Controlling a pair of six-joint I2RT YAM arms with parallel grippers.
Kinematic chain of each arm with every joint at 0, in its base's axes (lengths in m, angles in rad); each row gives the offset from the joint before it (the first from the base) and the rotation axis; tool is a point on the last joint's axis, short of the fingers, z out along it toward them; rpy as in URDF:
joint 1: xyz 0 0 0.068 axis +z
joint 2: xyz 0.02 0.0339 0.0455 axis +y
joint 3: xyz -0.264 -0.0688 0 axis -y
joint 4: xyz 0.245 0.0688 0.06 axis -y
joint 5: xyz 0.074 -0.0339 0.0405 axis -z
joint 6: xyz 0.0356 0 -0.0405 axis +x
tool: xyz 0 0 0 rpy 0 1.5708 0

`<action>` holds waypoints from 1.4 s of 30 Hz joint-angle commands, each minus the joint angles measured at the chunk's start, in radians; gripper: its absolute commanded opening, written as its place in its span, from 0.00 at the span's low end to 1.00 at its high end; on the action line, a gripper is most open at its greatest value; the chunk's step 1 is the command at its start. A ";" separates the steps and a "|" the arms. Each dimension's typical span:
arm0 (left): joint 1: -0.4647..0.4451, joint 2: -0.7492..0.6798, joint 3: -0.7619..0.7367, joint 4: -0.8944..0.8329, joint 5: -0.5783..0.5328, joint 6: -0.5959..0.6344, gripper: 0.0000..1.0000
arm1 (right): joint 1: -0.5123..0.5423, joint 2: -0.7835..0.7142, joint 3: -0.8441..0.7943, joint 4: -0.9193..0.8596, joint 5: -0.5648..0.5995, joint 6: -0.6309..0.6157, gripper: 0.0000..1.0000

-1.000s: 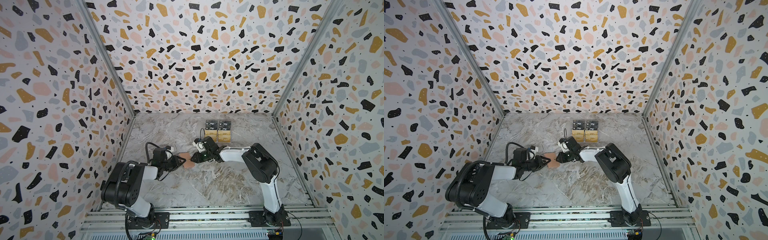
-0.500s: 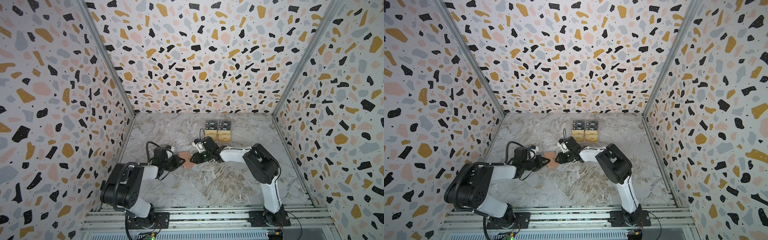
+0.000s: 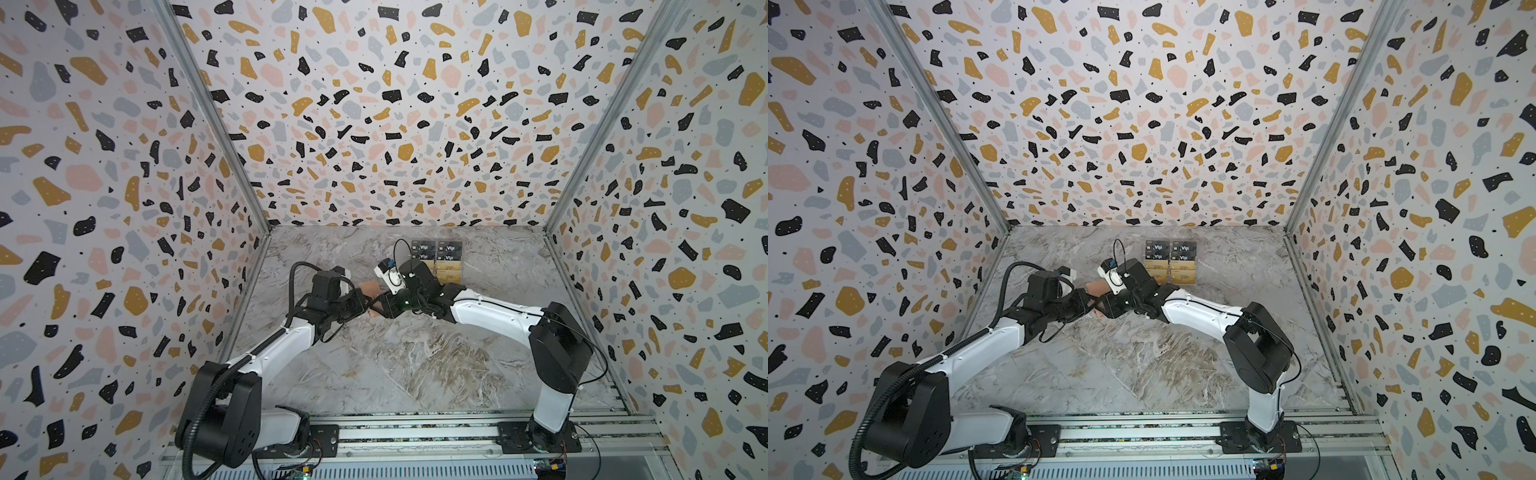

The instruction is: Put the credit cards into the card holder

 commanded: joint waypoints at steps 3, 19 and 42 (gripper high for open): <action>-0.039 -0.026 0.066 -0.088 -0.015 0.004 0.00 | 0.023 0.007 0.066 -0.108 0.105 -0.093 0.46; -0.072 -0.052 0.087 -0.076 0.023 0.013 0.00 | 0.052 0.099 0.131 -0.159 0.225 -0.114 0.40; -0.076 -0.004 0.131 -0.106 -0.038 0.059 0.00 | 0.073 0.143 0.190 -0.293 0.229 -0.110 0.36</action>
